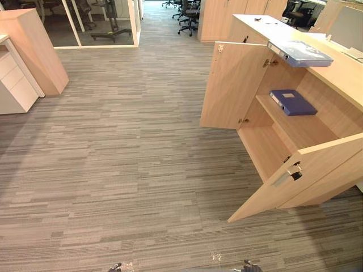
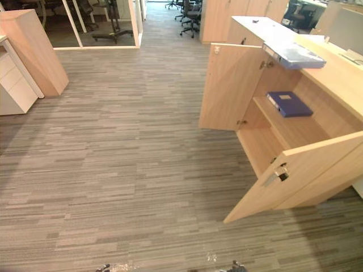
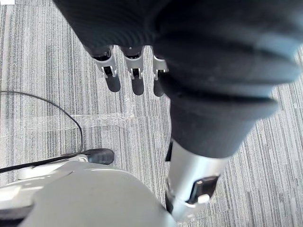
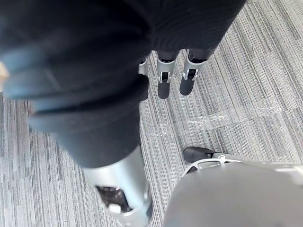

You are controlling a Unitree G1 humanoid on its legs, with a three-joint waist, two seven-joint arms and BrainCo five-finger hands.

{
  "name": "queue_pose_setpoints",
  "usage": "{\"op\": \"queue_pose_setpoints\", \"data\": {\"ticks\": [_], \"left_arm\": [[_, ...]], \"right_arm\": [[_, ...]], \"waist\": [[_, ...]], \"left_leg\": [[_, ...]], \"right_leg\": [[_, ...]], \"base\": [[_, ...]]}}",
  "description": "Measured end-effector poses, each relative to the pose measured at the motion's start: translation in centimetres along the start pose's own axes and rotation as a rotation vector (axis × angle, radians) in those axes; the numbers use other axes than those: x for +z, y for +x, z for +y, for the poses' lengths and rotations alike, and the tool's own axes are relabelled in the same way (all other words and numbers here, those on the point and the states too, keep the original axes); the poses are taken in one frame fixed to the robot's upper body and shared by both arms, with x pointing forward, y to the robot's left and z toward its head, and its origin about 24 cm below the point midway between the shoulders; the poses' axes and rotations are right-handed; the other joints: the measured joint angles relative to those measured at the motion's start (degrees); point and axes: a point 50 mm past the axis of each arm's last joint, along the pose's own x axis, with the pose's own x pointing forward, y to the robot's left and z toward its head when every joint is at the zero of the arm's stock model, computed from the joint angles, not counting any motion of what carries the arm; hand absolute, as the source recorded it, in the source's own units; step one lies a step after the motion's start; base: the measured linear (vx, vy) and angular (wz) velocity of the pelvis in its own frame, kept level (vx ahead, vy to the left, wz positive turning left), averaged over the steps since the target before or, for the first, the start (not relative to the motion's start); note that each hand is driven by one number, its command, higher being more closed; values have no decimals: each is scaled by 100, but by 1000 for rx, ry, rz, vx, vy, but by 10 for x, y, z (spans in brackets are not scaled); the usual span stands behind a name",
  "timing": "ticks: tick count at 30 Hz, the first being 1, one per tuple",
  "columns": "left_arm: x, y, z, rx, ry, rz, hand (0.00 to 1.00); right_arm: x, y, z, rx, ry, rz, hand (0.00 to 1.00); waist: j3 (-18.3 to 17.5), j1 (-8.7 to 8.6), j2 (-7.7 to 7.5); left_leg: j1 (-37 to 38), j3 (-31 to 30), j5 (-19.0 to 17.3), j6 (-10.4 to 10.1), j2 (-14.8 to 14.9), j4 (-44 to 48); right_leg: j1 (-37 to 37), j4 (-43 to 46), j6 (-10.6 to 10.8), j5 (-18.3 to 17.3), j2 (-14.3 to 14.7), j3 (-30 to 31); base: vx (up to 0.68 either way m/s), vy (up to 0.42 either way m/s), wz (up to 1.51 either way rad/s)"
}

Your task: Walk over to the cabinet, pick up the folder, carry it to the office cabinet, place the folder inside the office cabinet, then close the office cabinet door

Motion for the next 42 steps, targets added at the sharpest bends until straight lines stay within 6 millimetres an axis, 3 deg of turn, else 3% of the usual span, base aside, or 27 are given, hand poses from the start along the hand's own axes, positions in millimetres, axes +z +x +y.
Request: {"op": "queue_pose_setpoints", "data": {"ticks": [13, 14, 17, 19, 20, 21, 23, 25, 26, 28, 29, 30, 31, 32, 33, 35, 37, 38, 39, 41, 42], "left_arm": [[22, 3, 3, 39, 51, -75, 0], [27, 3, 6, 46, 34, -94, 0], [38, 3, 9, 53, -62, -134, 0], [39, 2, 8, 57, -137, -148, 0], [39, 2, 7, 56, -151, -152, 0], [38, 2, 7, 57, -164, -148, 0], [36, 2, 9, 63, -175, -145, 0], [32, 1, 10, 74, -216, -132, 0], [31, 1, 11, 77, -226, -128, 0], [23, 0, 6, 79, -258, -108, 0], [21, 0, 8, 83, -256, -103, 0], [22, 0, 12, 94, -253, -112, 0], [23, -1, 14, 98, -254, -118, 0], [22, -1, 15, 108, -274, -117, 0], [19, -1, 14, 122, -292, -106, 0], [6, -3, 7, 127, -308, -66, 0], [5, -4, -4, 108, -311, -61, 0], [13, -3, -7, 97, -307, -83, 0], [27, -1, -12, 69, -277, -117, 0], [37, 0, -22, 22, -239, -142, 0], [45, 1, -30, -13, -191, -162, 0]], "right_arm": [[4, 0, 4, 8, -15, -15, 0], [5, 0, 7, 13, -12, -18, 0], [9, 1, 6, 13, -11, -30, 0], [13, 1, 1, 2, -18, -40, 0], [14, 1, 1, 0, -19, -42, 0], [15, 2, -1, -3, -21, -43, 0], [15, 1, -1, -4, -18, -43, 0], [16, 2, -3, -8, -22, -48, 0], [16, 2, -3, -8, -22, -48, 0], [16, 1, -5, -14, -29, -48, 0], [14, 1, -5, -12, -30, -43, 0], [14, 1, 1, 3, -35, -42, 0], [14, 1, 2, 5, -35, -45, 0], [17, 2, 5, 11, -30, -50, 0], [19, 2, 6, 8, -1, -56, 0], [15, 2, 2, -7, 74, -51, 0], [13, 1, -5, -39, 171, -60, 0], [18, 0, -12, -67, 208, -92, 0], [27, 0, -22, -92, 236, -127, 0], [29, 0, -23, -94, 243, -127, 0], [33, 1, -21, -89, 255, -143, 0]], "waist": [[71, -10, -111], [121, -17, -154], [399, -12, -146], [539, 14, -70], [542, 19, -38], [549, 33, -17], [568, 43, -40], [564, 33, -27], [568, 40, -18], [550, 50, 145], [561, 53, 126], [499, 88, -23], [469, 101, -69], [420, 139, -136], [407, 186, -86], [229, 193, 58], [9, 106, 196], [16, 50, 226], [55, -86, 209], [86, -125, 288], [196, -151, 316]], "left_leg": [[-137, -145, 10, -8, -14, 75], [-417, -180, -194, -54, -27, 543], [-1167, 168, -620, -438, 112, 2279], [-2078, 525, -719, -512, 394, 4151], [-2240, 552, -852, -459, 460, 4381], [-2426, 607, -1015, -339, 574, 4431], [-2519, 568, -1038, -345, 618, 3744], [-2449, 424, -617, -450, 629, 1998], [-2414, 382, -475, -485, 664, 1624], [-2212, 324, 23, -659, 877, 945], [-2193, 371, 261, -606, 800, 1002], [-2276, 484, 312, -527, 613, 1319], [-2349, 478, 272, -473, 518, 1533], [-2369, 498, 133, -252, 292, 1868], [-2086, 643, 15, -40, 93, 1884], [-1520, 946, -116, 165, -208, 1595], [-1111, 993, -172, 322, -553, 1204], [-868, 986, -198, 424, -733, 1043], [-565, 844, -242, 608, -906, 919], [-248, 686, -247, 621, -893, 744], [59, 594, -247, 622, -821, 599]], "right_leg": [[-5, 6, 38, -75, -29, -220], [-31, 49, -13, -171, -74, -324], [-35, 276, -100, -369, -136, -472], [54, 506, -140, -525, -193, -453], [49, 569, -130, -553, -219, -444], [64, 606, -80, -595, -289, -387], [169, 617, 33, -645, -499, -304], [190, 665, 269, -750, -810, -155], [201, 661, 328, -783, -868, -105], [455, 635, 721, -907, -1025, 38], [539, 596, 768, -937, -1134, 32], [644, 558, 812, -926, -1352, 18], [637, 629, 781, -885, -1456, 19], [623, 806, 984, -789, -1741, 46], [583, 1171, 1004, -757, -2033, 228], [356, 1922, 845, -560, -2463, 488], [-74, 3072, 443, -242, -2915, 412], [-409, 3944, 16, -25, -3249, 288], [-941, 5594, -465, -56, -3580, 109], [-1204, 6366, -269, -437, -3436, -168], [-1288, 6473, -165, -937, -3150, -431]], "base": [[-10, -4, 7], [-35, -4, 31], [-64, 24, 31], [10, 44, 8], [67, 64, -10], [91, 82, -19], [150, 163, -18], [203, 281, -20], [231, 346, -33], [340, 445, -35], [399, 413, -32], [339, 298, -22], [401, 318, -39], [399, 340, -55], [389, 359, -64], [387, 404, -62], [393, 377, -12], [348, 290, 39], [329, 249, 47], [312, 126, 39], [352, 48, 23]]}}
